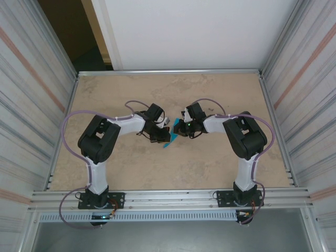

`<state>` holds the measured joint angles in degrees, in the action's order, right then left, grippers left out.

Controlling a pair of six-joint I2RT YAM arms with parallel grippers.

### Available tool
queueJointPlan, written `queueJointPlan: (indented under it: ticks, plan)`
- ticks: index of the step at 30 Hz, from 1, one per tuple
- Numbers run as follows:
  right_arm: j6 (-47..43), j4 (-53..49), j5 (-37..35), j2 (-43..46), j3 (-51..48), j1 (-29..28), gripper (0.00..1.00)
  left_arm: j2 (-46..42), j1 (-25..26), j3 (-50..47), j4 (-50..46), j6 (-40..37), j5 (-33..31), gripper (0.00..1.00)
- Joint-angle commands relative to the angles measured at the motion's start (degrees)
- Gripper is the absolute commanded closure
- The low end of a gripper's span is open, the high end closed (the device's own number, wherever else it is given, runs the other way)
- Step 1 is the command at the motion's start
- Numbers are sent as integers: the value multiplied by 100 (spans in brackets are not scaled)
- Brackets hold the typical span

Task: Fold a paper plane with a square sheet of paper (pick it up from the middle)
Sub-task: Fold the wing for the fifth time at the center of the table.

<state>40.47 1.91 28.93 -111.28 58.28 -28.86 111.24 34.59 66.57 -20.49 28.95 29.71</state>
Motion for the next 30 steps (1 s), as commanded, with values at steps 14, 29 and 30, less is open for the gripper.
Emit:
queueJointPlan:
  ticks: [14,29,30]
  plan:
    - [110,-705,-611,-554,-141,56,90,-366,166,-416,-996,-197,-356,98]
    - [136,-717,-623,-591,-125,65,90,-595,294,-928,-1267,-260,-624,99]
    - [136,-717,-625,-588,-125,64,90,-630,290,-973,-1272,-248,-620,99]
